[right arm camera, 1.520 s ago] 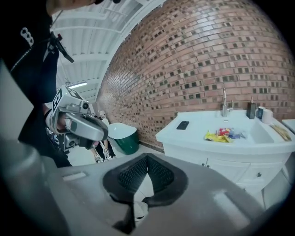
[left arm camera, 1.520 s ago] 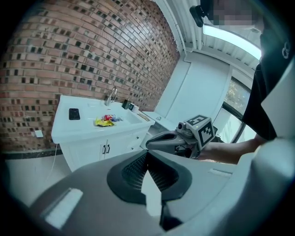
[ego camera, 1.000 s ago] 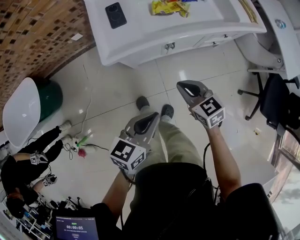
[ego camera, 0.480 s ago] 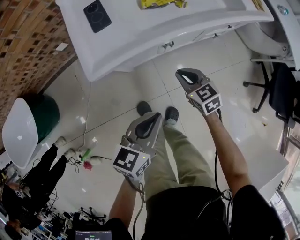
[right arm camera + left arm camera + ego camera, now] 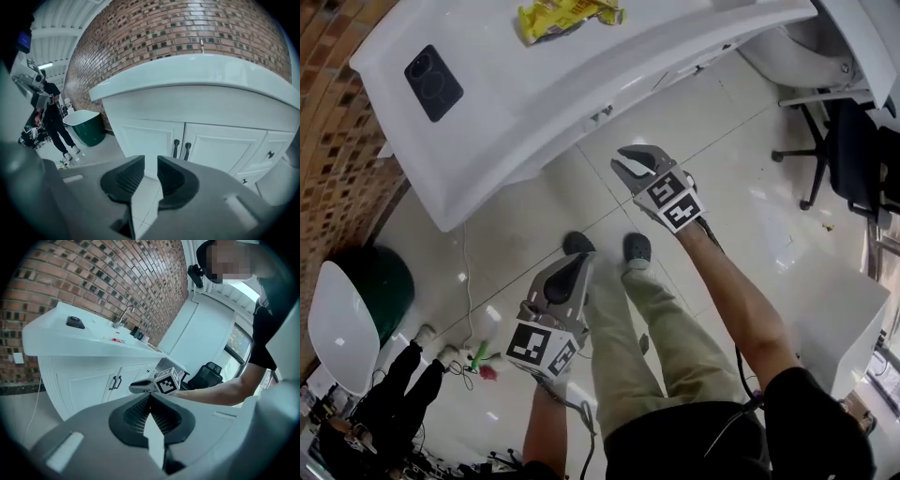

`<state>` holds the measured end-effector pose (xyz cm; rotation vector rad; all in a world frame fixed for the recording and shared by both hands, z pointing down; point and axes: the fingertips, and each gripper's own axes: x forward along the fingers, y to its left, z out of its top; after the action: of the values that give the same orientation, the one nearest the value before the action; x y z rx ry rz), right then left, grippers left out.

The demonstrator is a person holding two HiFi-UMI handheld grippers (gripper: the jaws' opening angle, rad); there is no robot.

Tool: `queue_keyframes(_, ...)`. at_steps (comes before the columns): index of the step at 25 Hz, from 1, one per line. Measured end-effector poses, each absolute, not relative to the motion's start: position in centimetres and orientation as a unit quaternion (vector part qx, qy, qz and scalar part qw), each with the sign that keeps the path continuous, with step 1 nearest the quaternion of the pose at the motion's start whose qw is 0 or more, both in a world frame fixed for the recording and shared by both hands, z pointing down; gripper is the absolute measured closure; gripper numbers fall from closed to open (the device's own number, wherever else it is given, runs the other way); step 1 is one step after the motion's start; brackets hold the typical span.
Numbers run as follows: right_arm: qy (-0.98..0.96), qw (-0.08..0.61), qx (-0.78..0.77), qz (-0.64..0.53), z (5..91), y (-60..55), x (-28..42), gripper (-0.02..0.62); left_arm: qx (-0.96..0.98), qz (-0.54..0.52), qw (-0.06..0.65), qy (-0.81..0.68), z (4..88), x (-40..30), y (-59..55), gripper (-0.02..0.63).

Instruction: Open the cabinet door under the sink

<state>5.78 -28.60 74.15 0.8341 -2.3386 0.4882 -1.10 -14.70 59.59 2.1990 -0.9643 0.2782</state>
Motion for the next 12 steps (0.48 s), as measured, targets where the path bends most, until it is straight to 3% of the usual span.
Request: queue_keyframes(12, -0.861, 0.296, 0.359, 0.205, 78.0, -32.7, 5.6, 0.526, 0.875, 0.114, 0.339, -0.326, 57.9, 2.4, -19.2, 0.591)
